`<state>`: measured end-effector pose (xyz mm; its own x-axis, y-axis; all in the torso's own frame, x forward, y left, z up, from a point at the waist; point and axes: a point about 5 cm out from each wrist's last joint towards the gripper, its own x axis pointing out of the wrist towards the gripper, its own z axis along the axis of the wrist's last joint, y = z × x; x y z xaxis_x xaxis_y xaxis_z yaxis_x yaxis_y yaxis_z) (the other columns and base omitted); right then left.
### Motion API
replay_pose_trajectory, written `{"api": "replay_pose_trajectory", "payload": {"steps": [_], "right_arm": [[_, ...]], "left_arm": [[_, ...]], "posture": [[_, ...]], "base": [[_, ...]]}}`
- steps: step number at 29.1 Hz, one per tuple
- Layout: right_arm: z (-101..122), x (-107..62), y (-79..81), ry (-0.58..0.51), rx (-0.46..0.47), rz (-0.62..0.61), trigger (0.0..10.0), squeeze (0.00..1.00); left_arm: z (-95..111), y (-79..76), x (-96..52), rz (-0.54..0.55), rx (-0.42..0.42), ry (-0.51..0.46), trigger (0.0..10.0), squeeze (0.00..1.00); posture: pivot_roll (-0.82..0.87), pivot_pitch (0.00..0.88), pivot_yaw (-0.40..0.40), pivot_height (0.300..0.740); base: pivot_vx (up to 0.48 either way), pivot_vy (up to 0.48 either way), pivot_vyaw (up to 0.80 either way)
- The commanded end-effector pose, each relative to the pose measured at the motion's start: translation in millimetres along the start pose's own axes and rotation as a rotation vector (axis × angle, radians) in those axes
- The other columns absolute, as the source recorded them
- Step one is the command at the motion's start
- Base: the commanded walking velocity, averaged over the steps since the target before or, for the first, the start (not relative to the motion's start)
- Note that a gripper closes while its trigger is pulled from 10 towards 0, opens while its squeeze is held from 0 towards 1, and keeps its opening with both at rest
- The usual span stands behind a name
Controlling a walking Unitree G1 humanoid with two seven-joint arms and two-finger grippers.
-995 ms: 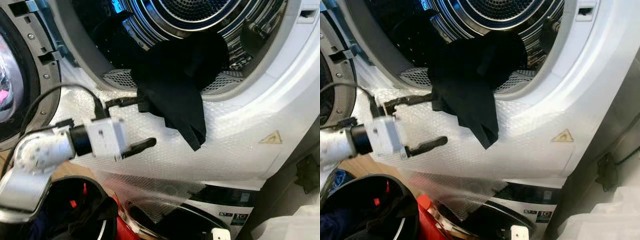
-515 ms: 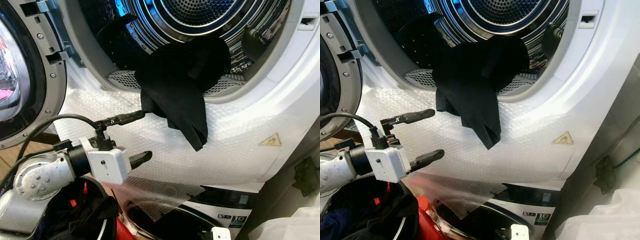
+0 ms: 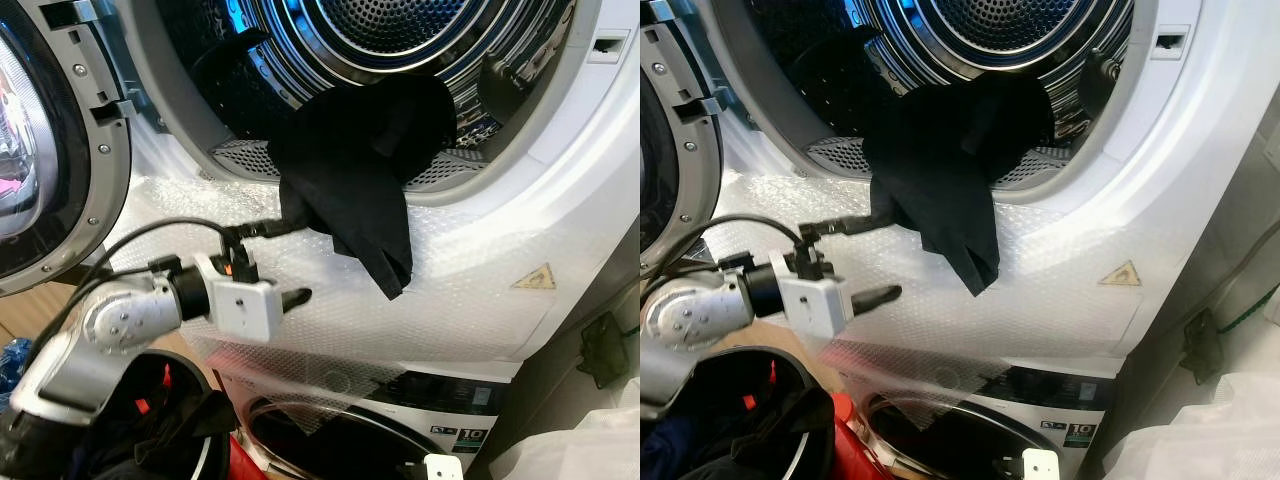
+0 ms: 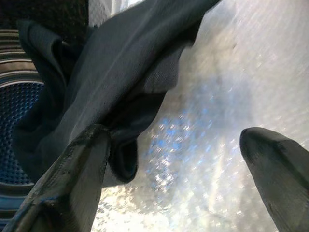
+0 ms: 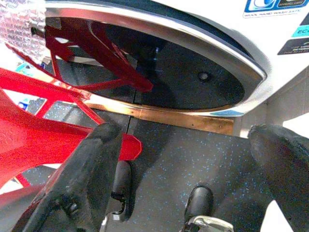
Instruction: Clothes washing
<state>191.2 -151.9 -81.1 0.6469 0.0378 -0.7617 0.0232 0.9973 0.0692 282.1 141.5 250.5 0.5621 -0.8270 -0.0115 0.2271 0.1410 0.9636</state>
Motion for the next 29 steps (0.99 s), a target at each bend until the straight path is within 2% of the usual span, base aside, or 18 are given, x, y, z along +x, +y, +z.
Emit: {"api": "replay_pose_trajectory", "payload": {"steps": [1,5,7,10,15,18,23,29], "right_arm": [[-2.2,-0.2,3.1,0.007,-0.001,0.008,10.0,0.0],[-5.6,-1.2,3.6,0.011,0.004,0.007,10.0,0.0],[-7.4,-1.6,4.3,0.014,0.007,0.007,10.0,0.0],[-8.3,-1.9,4.4,0.015,0.009,0.007,10.0,0.0],[-8.7,-2.0,3.9,0.016,0.013,0.005,10.0,0.0],[-9.7,-2.3,4.1,0.016,0.017,0.002,10.0,0.0],[-13.3,-3.3,5.3,0.021,0.024,0.002,10.0,0.0],[-17.4,-4.6,5.6,0.027,0.031,-0.001,10.0,0.0]], "left_arm": [[-1.7,2.6,-0.3,0.004,0.026,-0.004,10.0,0.0],[7.1,14.3,6.4,0.066,0.004,-0.095,10.0,0.0],[12.1,14.6,10.1,0.053,-0.006,-0.154,10.0,0.0],[13.0,15.4,12.7,0.046,-0.018,-0.194,10.0,0.0],[7.9,16.1,19.7,0.044,-0.052,-0.187,10.0,0.0],[3.0,14.5,27.2,0.049,-0.126,-0.205,10.0,0.0],[0.9,23.0,37.1,0.156,-0.292,-0.261,10.0,0.0],[3.6,22.3,46.6,0.167,-0.3,-0.278,10.0,0.0]], "posture": [[0.24,0.0,0.062,0.74],[0.24,0.0,0.06,0.74],[0.23,0.0,0.059,0.74],[0.23,0.0,0.058,0.74],[0.22,0.0,0.062,0.74],[0.21,0.0,0.071,0.74],[0.2,0.0,0.077,0.74],[0.18,0.0,0.082,0.74]], "base": [[0.0,0.0,0.0],[0.0,0.0,0.0],[0.0,0.0,0.0],[0.0,0.0,0.0],[0.0,0.0,0.0],[0.0,0.0,0.0],[0.0,0.0,0.0],[0.0,0.0,0.0]]}}
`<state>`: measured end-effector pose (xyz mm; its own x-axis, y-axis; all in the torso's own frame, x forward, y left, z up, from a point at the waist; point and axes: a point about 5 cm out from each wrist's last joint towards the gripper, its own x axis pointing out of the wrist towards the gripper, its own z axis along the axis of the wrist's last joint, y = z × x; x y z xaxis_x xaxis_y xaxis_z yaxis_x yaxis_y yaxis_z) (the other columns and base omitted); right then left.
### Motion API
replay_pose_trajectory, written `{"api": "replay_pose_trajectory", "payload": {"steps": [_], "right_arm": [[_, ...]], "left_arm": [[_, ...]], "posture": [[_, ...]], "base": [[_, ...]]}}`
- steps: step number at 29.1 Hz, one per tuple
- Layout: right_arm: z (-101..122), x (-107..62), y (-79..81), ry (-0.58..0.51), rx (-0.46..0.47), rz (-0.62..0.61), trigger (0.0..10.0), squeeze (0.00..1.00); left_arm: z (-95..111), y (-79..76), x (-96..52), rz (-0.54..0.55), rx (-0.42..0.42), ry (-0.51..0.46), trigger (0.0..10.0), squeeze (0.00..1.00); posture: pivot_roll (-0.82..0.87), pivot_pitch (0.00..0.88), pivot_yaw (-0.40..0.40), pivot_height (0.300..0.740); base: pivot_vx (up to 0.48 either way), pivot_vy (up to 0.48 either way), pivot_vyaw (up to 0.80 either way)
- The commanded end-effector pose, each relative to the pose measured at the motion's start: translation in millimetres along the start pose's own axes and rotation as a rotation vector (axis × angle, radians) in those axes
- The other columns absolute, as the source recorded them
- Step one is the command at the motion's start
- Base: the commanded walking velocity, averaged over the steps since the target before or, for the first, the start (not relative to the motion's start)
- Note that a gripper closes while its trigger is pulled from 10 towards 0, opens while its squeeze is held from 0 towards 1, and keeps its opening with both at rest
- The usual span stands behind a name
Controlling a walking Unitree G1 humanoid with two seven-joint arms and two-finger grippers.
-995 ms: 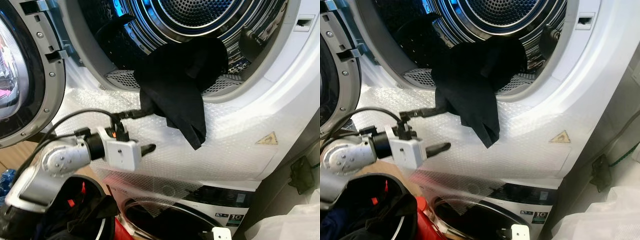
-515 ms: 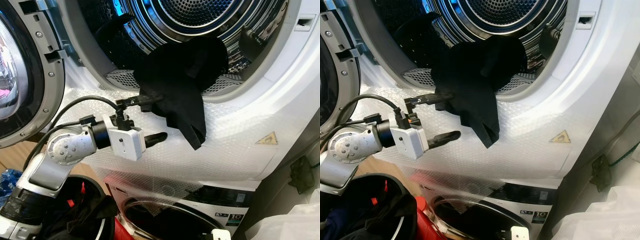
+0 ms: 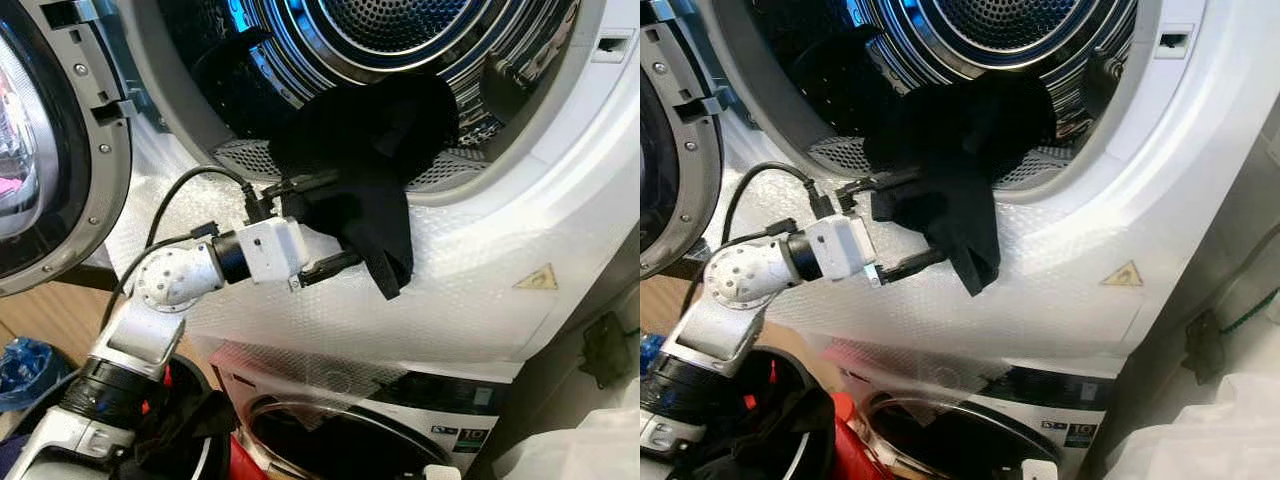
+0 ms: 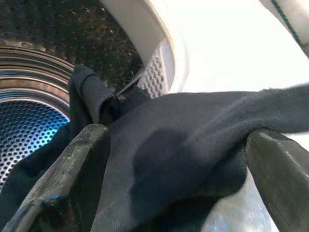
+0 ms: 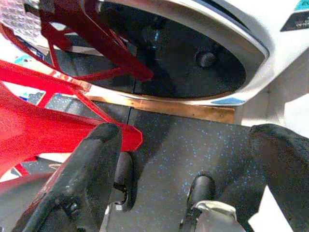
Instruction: Clothes washing
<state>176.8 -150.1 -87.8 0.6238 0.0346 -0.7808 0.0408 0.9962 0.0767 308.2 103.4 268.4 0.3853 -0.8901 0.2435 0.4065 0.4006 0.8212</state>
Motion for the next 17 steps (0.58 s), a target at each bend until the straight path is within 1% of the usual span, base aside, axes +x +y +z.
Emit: {"api": "replay_pose_trajectory", "payload": {"steps": [1,3,4,6,8,9,13,15,17], "right_arm": [[-2.9,-0.6,4.4,-0.001,0.014,0.004,10.0,0.0],[-3.8,-0.9,4.1,0.001,0.016,0.002,10.0,0.0],[-4.8,-1.2,3.8,0.003,0.017,0.001,10.0,0.0],[-5.5,-1.4,3.2,0.004,0.02,-0.002,10.0,0.0],[-6.0,-1.6,3.0,0.005,0.021,-0.003,10.0,0.0],[-6.4,-1.7,2.9,0.005,0.024,-0.004,10.0,0.0],[-7.1,-1.9,3.0,0.005,0.026,-0.006,10.0,0.0],[-7.7,-2.1,2.7,0.006,0.027,-0.007,10.0,0.0],[-7.9,-2.1,3.1,0.008,0.025,-0.006,10.0,0.0]], "left_arm": [[-0.3,3.6,2.7,-0.003,0.02,-0.003,10.0,0.0],[-1.1,1.6,4.2,-0.035,0.033,0.002,10.0,0.0],[-3.1,-2.8,4.3,-0.104,0.032,0.019,10.0,0.0],[-3.8,-5.1,2.9,-0.163,0.019,0.032,10.0,0.0],[-3.2,-5.9,1.4,-0.195,0.02,0.036,10.0,0.0],[-1.3,-5.9,-1.3,-0.239,0.017,0.043,10.0,0.0],[4.1,-2.8,-5.5,-0.272,0.005,0.038,10.0,0.0],[6.5,-1.7,-8.4,-0.293,0.019,0.04,10.0,0.0],[4.9,0.4,-10.3,-0.285,0.036,0.051,10.0,0.0]], "posture": [[0.18,0.0,0.082,0.74],[0.18,0.0,0.084,0.74],[0.18,0.0,0.086,0.74],[0.18,0.0,0.088,0.74],[0.17,0.0,0.09,0.74],[0.17,0.0,0.09,0.74],[0.17,0.0,0.093,0.74],[0.17,0.0,0.093,0.74],[0.18,0.0,0.092,0.74]], "base": [[0.0,0.0,0.0],[0.0,0.0,0.0],[0.0,0.0,0.0],[0.0,0.0,0.0],[0.0,0.0,0.0],[0.0,0.0,0.0],[0.0,0.0,0.0],[0.0,0.0,0.0],[0.0,0.0,0.0]]}}
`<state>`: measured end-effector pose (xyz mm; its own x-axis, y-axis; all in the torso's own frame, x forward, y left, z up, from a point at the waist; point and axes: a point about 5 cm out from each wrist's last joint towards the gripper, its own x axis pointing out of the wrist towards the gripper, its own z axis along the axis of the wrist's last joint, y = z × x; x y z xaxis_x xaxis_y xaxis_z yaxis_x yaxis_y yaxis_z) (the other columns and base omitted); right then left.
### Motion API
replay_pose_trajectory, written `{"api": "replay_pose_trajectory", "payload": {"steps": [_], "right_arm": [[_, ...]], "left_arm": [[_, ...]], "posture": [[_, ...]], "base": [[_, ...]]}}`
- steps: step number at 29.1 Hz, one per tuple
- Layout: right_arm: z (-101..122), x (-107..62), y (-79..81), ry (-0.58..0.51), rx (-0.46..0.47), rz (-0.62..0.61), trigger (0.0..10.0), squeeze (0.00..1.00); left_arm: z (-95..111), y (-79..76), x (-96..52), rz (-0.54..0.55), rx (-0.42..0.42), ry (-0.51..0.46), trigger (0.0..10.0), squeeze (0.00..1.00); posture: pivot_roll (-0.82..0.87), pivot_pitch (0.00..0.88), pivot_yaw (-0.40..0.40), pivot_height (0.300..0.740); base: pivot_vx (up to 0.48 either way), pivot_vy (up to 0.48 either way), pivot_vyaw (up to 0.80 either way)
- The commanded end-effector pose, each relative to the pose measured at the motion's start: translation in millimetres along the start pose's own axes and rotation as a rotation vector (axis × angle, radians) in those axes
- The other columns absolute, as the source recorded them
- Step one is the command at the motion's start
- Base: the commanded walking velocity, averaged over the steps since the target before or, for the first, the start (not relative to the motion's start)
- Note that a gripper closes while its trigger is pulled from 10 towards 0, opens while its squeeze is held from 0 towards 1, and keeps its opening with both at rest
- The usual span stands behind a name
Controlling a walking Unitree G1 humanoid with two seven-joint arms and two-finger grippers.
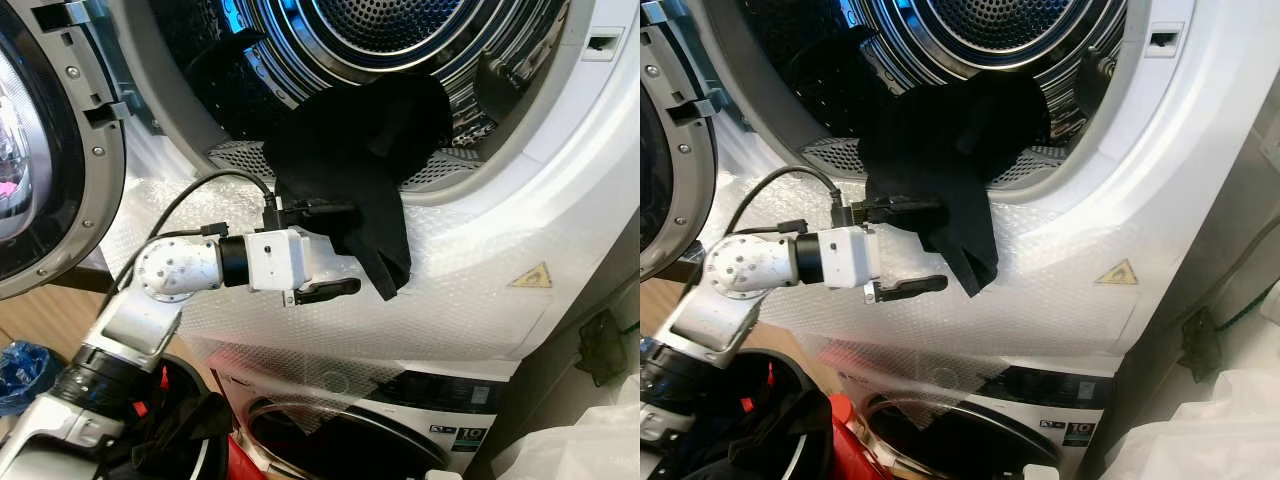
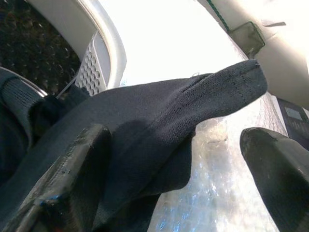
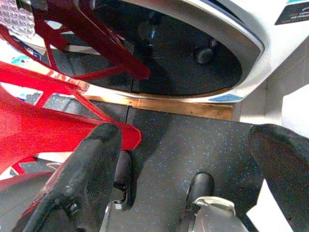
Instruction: Clothes washing
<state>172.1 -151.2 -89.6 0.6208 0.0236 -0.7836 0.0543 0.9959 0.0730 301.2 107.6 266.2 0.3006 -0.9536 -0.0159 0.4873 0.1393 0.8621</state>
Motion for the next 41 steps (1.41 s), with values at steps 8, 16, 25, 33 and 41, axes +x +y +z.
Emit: {"api": "replay_pose_trajectory", "payload": {"steps": [8,16,25,33,41], "right_arm": [[0.6,0.6,8.0,-0.002,0.01,0.016,10.0,0.0],[0.7,0.5,6.5,-0.006,0.014,0.012,10.0,0.0],[-3.5,-0.7,5.3,0.003,0.021,0.006,10.0,0.0],[-0.3,0.1,3.6,-0.003,0.024,0.001,10.0,0.0],[0.9,0.4,3.9,-0.005,0.019,0.006,10.0,0.0]], "left_arm": [[-6.2,2.2,2.3,0.009,0.059,0.045,10.0,0.0],[-11.5,10.8,11.7,0.076,0.105,0.074,5.2,0.0],[-15.1,12.9,15.9,0.107,0.088,0.073,0.0,0.0],[-14.0,22.7,12.1,0.173,0.044,0.052,0.0,0.0],[-14.6,37.7,4.7,0.287,-0.053,0.027,0.0,0.0]], "posture": [[0.19,0.0,0.089,0.74],[0.17,0.0,0.095,0.74],[0.16,0.0,0.098,0.74],[0.17,0.0,0.09,0.74],[0.18,0.0,0.085,0.74]], "base": [[0.0,0.0,0.0],[0.0,0.0,0.0],[0.0,0.0,0.0],[0.0,0.0,0.0],[0.0,0.0,0.0]]}}
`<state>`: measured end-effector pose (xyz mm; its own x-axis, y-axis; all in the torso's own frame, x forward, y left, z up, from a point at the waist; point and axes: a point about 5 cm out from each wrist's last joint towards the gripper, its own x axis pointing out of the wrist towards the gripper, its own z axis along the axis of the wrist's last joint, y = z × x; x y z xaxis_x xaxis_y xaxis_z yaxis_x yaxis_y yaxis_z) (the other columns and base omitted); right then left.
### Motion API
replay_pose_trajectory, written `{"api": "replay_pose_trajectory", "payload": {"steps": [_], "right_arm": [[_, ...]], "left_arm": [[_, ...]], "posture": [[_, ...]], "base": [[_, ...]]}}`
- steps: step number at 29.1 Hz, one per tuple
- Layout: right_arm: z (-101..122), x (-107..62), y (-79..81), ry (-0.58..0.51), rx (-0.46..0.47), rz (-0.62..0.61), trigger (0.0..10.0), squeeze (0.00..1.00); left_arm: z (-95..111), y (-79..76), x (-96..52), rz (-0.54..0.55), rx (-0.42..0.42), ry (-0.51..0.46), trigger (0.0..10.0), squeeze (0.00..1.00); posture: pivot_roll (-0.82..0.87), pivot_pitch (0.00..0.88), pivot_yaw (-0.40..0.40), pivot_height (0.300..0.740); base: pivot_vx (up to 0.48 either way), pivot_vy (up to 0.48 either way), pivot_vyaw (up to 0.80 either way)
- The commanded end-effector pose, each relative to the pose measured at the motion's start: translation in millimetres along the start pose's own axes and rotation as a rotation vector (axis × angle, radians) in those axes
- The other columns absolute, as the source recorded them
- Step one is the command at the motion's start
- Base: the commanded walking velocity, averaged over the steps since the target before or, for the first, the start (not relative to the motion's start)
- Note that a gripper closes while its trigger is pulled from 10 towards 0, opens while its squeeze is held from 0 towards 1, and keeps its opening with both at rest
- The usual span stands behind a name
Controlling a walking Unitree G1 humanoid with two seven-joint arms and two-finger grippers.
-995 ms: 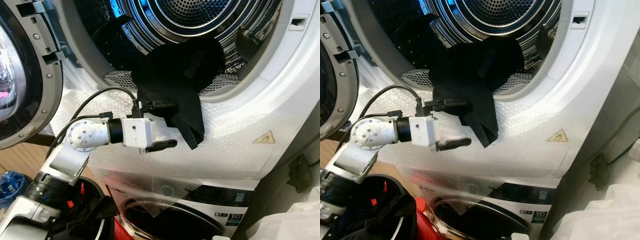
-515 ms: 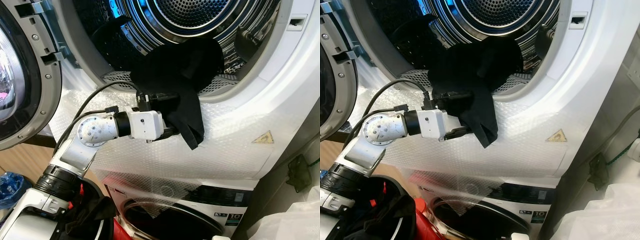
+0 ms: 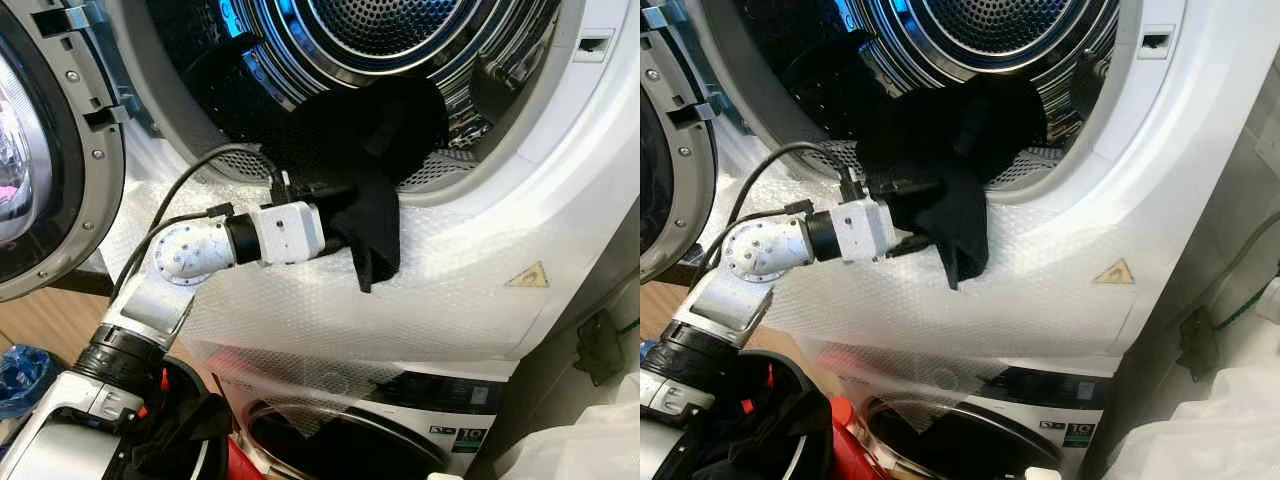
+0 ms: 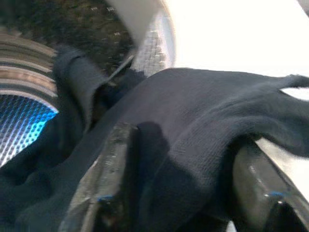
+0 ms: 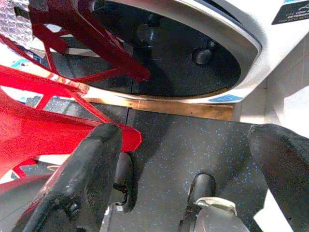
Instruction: Clothes washing
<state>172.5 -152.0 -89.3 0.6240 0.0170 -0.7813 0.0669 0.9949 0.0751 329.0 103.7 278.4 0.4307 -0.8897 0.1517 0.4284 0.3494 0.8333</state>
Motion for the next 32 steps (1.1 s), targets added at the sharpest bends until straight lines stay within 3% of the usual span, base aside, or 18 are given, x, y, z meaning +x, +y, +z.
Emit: {"api": "replay_pose_trajectory", "payload": {"steps": [1,3,11,14,16,18,19,21,24,27,32], "right_arm": [[0.3,0.4,4.7,0.0,0.008,0.012,10.0,0.0],[0.0,0.3,5.0,0.001,0.006,0.014,10.0,0.0],[-1.0,0.2,5.9,0.005,0.004,0.017,10.0,0.0],[-1.3,0.1,6.0,0.006,0.002,0.017,10.0,0.0],[-1.4,0.1,6.1,0.007,0.0,0.018,10.0,0.0],[-1.7,0.1,6.4,0.008,0.0,0.018,10.0,0.0],[-1.7,0.1,6.4,0.008,0.0,0.018,10.0,0.0],[-1.7,-0.1,4.9,0.005,0.011,0.009,10.0,0.0],[-5.1,-1.3,2.1,0.009,0.018,-0.004,10.0,0.0],[-7.4,-2.0,1.1,0.014,0.019,-0.007,10.0,0.0],[-15.8,-4.9,-3.4,0.03,0.025,-0.019,10.0,0.0]], "left_arm": [[1.2,15.4,-4.1,0.068,-0.029,-0.007,0.0,0.0],[1.4,26.4,-6.7,0.135,-0.089,-0.021,0.0,0.0],[-0.4,45.1,-15.2,0.232,-0.181,-0.033,0.0,0.0],[-6.2,71.1,-14.8,0.329,-0.261,-0.041,0.0,0.0],[-11.8,79.8,-14.6,0.356,-0.287,-0.022,0.0,0.0],[-26.5,96.1,-16.9,0.434,-0.311,0.075,0.0,0.0],[-26.5,96.1,-16.9,0.434,-0.311,0.075,0.0,0.0],[-40.7,107.7,-12.2,0.447,-0.463,0.167,0.0,0.0],[-47.2,102.0,-2.6,0.379,-0.613,0.181,0.0,0.0],[-49.5,95.4,3.5,0.309,-0.644,0.202,0.0,0.0],[-46.6,78.6,29.2,0.204,-0.74,0.174,0.0,0.0]], "posture": [[0.18,0.0,0.085,0.74],[0.18,0.0,0.085,0.74],[0.18,0.0,0.086,0.74],[0.18,0.0,0.086,0.74],[0.18,0.0,0.088,0.74],[0.16,0.0,0.098,0.74],[0.16,0.0,0.098,0.74],[0.14,0.0,0.106,0.74],[0.12,0.0,0.115,0.74],[0.11,0.0,0.121,0.74],[0.07,0.0,0.127,0.74]], "base": [[0.0,0.0,0.0],[0.0,0.0,0.0],[0.0,0.0,0.0],[0.0,0.0,0.0],[0.0,0.0,0.0],[0.0,0.0,0.0],[0.0,0.0,0.0],[0.0,0.0,0.0],[0.0,0.0,0.0],[0.0,0.0,0.0],[0.0,0.0,0.0]]}}
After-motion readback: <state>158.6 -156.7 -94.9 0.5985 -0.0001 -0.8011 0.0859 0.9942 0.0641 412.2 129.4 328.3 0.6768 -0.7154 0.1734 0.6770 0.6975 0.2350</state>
